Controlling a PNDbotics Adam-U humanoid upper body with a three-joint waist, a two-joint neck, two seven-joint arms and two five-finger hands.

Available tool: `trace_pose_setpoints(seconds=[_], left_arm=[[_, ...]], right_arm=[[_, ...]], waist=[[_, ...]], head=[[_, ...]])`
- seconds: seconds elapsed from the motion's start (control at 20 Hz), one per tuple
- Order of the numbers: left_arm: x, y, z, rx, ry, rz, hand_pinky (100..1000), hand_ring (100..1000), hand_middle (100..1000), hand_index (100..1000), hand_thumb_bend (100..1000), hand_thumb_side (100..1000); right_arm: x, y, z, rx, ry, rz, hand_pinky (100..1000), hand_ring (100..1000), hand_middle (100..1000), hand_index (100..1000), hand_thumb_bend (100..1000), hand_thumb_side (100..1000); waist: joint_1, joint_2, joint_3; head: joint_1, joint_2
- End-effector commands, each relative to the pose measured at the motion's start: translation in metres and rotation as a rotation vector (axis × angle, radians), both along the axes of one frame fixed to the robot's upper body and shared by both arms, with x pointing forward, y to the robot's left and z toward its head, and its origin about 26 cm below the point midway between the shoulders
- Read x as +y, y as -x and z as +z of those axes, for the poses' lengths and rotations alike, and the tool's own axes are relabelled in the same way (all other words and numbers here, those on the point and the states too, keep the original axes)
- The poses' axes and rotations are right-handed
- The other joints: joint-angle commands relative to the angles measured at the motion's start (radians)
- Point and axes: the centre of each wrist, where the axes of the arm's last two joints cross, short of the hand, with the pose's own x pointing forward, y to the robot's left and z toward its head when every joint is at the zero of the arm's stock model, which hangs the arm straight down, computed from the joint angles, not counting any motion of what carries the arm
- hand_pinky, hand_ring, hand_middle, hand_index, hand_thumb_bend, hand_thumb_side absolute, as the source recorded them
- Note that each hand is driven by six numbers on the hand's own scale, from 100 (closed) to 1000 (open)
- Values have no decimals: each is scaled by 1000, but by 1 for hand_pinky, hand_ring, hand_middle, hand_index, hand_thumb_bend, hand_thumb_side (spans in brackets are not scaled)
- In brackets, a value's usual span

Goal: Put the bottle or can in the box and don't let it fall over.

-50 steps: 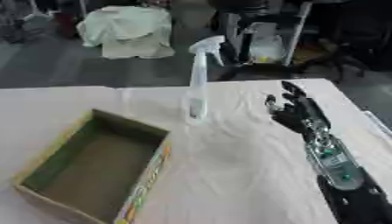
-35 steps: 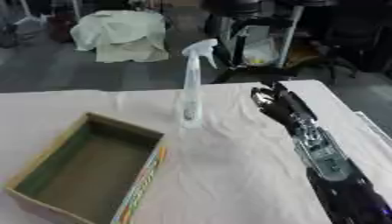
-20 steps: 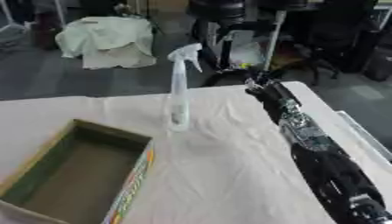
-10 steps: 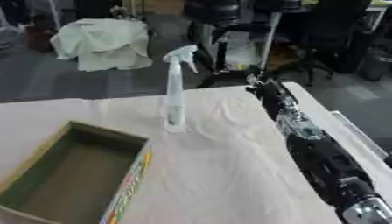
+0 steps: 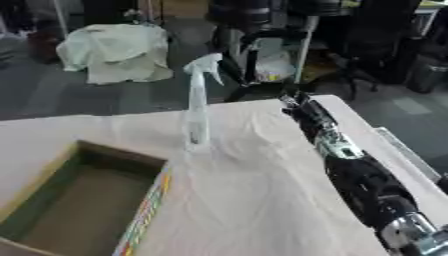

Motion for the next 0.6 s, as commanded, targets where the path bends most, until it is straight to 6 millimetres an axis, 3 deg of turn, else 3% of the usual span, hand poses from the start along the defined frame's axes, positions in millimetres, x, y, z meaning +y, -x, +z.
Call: trace_pose_setpoints(seconds=[0.05,0.35,0.6], left_arm=[[2,0,7,-21,-16,-6,1000,945,1000,851,100,809],[2,1,7,-22,-15,-4,1000,945,1000,852,100,809],[2,0,8,-24,-9,-5,1000,945,1000,851,100,807]], right_arm=[[-1,-4,16,-42,34,18,962,1000,1000,989,100,470],[16,-11,27,-85,46,91,968,1000,1000,1000,100,464],[28,-16,37,-110,62,146,974,1000,1000,1000,100,470]], waist=[[2,-18,0],[3,-15,1],[2,-17,4]], head=[[2,-1],[43,23],[48,37]])
